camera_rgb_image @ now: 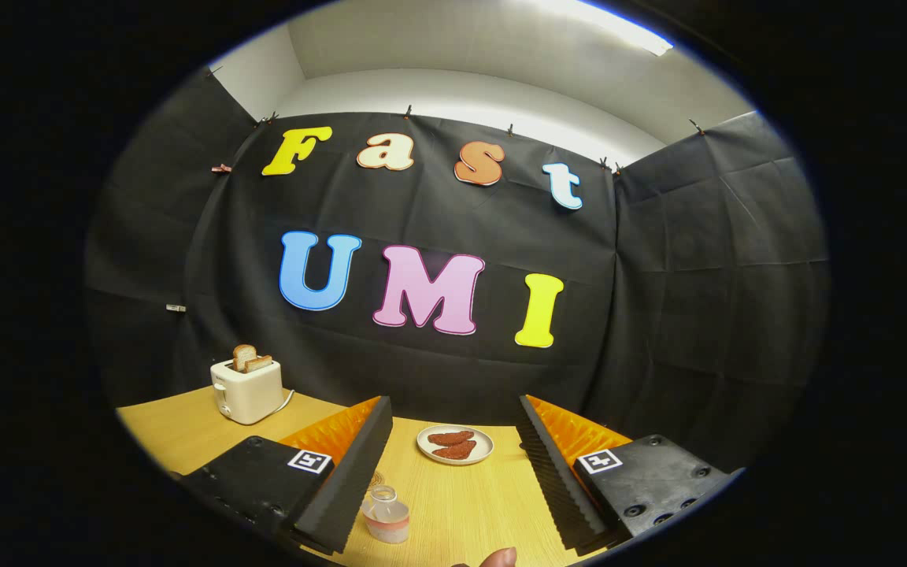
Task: Take the bottle from table, then pour the juice into the cup, finally place the bottle on the coaster
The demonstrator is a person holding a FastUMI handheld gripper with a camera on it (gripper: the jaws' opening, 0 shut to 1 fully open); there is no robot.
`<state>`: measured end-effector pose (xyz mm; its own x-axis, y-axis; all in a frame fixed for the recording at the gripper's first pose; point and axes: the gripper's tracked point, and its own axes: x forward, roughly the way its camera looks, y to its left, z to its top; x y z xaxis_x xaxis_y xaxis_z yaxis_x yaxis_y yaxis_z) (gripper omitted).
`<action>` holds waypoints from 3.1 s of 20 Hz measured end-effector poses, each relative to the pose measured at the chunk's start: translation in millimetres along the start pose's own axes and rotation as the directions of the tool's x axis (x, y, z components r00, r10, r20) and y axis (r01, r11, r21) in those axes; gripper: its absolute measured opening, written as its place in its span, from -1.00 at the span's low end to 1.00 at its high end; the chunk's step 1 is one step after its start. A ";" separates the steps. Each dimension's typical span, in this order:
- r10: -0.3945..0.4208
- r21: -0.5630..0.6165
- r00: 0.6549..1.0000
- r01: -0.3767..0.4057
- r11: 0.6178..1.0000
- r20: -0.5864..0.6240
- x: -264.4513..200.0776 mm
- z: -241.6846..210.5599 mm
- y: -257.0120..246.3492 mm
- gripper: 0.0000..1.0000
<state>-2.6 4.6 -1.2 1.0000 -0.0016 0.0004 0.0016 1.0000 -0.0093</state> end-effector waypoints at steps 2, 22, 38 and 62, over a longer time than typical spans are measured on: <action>0.001 -0.002 1.000 -0.001 1.000 0.002 -1.2 -0.2 -0.2 0.94; 0.058 0.027 0.998 -0.059 0.998 0.028 -2.1 -2.3 23.1 0.94; 0.139 0.082 0.990 -0.140 0.987 0.020 -10.0 -122.5 84.4 0.94; 0.037 0.081 0.986 -0.024 0.996 -0.164 35.1 -251.1 94.9 0.51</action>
<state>32.7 97.1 -253.1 0.9859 0.0340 -0.1640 -0.0225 0.9972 0.0718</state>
